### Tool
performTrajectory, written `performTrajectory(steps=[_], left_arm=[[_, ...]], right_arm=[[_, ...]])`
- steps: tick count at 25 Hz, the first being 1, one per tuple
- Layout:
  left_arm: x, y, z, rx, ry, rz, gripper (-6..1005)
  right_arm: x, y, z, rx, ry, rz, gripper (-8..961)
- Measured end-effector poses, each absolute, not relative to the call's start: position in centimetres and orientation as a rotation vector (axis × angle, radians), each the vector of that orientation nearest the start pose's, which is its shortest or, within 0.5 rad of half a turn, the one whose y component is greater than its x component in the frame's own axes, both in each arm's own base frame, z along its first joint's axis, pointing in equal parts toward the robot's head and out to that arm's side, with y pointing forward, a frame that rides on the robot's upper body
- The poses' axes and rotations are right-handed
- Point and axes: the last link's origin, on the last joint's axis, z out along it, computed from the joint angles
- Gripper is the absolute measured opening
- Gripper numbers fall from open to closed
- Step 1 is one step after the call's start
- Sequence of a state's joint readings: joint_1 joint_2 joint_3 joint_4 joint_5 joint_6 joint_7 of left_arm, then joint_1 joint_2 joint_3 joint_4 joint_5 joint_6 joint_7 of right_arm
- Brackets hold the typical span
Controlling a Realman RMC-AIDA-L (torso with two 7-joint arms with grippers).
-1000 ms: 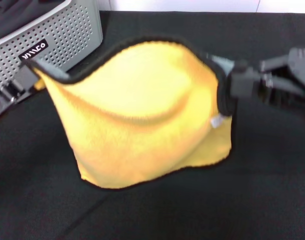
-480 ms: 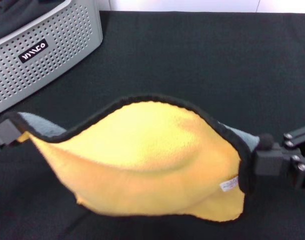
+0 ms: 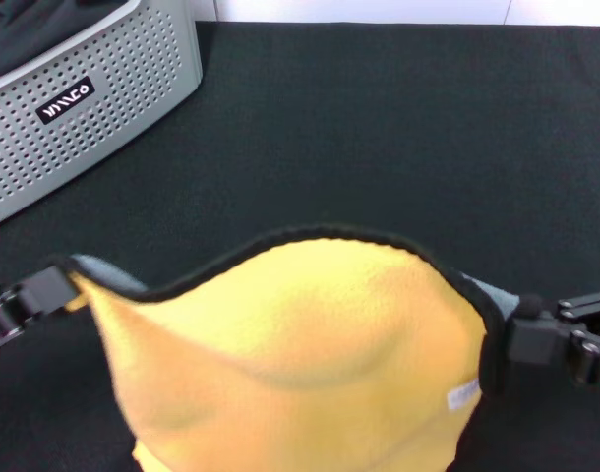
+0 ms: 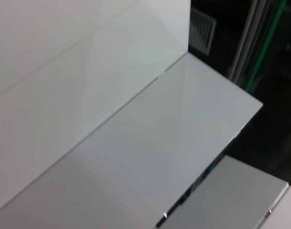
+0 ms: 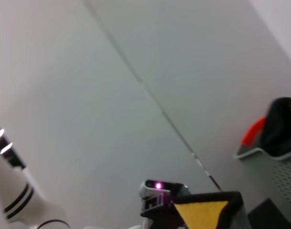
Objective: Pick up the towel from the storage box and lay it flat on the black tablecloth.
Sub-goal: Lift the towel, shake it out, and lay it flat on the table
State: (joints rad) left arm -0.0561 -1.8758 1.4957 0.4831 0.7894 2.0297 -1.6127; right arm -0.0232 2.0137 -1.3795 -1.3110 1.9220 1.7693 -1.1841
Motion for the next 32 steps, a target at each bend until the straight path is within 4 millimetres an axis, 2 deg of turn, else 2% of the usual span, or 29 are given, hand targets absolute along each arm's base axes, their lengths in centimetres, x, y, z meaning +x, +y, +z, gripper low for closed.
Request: performTrajectory(steps=[3,8,12,15,16,17,26,32], left_arm=[[-29.5,18.3,5.5,-2.396,-1.245,-1.775,26],[-29.4,21.2,2.8,-2.430,-1.387,-1.630,26],[-28.6,23.3,0.5,-2.475,-1.445,-1.510,26],[-28.4,24.5,-0.5,-2.466,-1.461,-1.460,26],[-28.3,24.8,-0.6,-2.457,-1.457,-1.452,26],[-28.3,25.1,-0.7,-2.450,-1.454,-1.448,26],[-28.2,28.6,-0.8,-2.322,-1.424,-1.391,27],[-27.8,30.8,-0.9,-2.270,-1.446,-1.347,27]], right_arm=[[20.6,21.3,3.7,-2.844,0.982,1.306,55],[22.2,23.7,1.6,-2.803,1.124,1.303,56],[22.7,25.5,0.1,-2.788,1.184,1.264,57],[22.7,26.7,-0.5,-2.770,1.204,1.235,58],[22.8,27.6,-0.8,-2.755,1.213,1.207,58],[22.8,27.6,-0.8,-2.755,1.213,1.207,58],[23.6,31.8,-1.3,-2.659,1.283,1.066,60],[23.3,34.3,-1.2,-2.629,1.284,0.988,61]])
